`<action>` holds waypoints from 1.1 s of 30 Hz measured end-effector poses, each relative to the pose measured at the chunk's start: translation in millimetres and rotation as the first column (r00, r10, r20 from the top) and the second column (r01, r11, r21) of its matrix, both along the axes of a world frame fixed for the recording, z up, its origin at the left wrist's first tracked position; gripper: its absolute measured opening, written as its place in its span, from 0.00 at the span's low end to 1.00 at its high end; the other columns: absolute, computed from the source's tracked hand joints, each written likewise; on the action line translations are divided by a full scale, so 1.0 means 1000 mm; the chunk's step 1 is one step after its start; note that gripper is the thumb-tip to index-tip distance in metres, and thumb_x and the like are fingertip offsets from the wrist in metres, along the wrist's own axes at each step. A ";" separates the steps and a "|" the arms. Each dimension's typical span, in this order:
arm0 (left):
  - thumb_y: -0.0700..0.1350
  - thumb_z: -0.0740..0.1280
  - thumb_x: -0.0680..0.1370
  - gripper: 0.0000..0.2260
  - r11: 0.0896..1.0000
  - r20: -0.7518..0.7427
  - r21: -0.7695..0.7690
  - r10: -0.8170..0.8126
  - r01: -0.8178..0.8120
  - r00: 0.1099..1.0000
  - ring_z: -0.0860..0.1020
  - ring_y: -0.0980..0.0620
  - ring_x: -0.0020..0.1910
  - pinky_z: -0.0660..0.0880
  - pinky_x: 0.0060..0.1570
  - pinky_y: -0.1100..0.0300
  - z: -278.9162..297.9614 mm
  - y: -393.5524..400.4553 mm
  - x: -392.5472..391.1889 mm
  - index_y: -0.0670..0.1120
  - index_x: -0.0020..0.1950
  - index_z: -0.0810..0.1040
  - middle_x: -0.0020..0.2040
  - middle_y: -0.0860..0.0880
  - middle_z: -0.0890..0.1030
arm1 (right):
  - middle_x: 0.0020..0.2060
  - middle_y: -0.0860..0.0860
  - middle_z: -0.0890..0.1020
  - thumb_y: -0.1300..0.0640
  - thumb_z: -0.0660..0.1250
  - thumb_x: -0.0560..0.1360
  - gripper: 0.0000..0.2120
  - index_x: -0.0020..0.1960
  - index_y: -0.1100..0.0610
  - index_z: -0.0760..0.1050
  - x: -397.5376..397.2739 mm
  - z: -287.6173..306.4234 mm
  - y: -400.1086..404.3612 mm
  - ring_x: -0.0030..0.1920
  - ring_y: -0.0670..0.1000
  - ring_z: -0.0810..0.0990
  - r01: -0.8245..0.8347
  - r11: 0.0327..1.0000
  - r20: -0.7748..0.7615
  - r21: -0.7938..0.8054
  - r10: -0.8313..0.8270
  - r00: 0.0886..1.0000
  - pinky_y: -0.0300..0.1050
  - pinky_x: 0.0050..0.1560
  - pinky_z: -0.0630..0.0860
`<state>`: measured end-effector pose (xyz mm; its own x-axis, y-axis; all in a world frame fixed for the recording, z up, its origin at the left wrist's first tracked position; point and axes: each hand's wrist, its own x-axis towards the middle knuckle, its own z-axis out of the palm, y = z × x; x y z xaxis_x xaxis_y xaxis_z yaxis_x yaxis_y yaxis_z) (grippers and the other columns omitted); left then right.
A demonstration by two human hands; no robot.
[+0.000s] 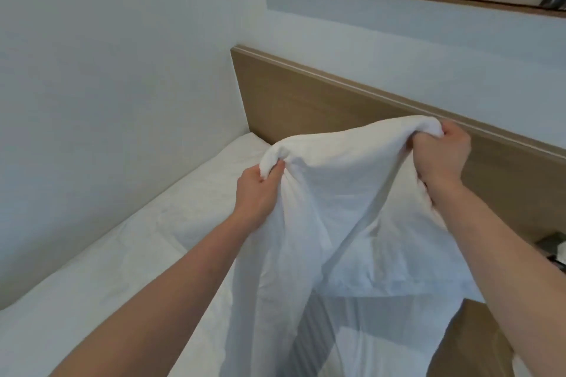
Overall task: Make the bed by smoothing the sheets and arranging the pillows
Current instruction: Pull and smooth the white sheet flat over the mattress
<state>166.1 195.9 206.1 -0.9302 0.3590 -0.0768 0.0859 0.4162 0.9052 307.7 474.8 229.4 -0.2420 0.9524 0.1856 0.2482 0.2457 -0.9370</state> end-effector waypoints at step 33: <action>0.77 0.68 0.65 0.52 0.607 0.216 -0.793 0.213 0.044 0.953 0.48 0.39 0.81 0.56 0.73 0.30 -0.328 -0.147 -0.261 0.61 0.82 0.50 0.83 0.54 0.44 | 0.81 0.52 0.53 0.39 0.66 0.78 0.43 0.83 0.48 0.46 -0.308 -0.320 -0.103 0.79 0.59 0.56 -0.619 0.700 0.699 -0.357 0.639 0.319 0.55 0.74 0.63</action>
<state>-95.3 48.5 -122.2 -0.8475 -0.0386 -0.5293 -0.1712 0.9639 0.2038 -0.7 371.7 -90.7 -0.7999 0.4525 -0.3942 0.5996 0.6294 -0.4942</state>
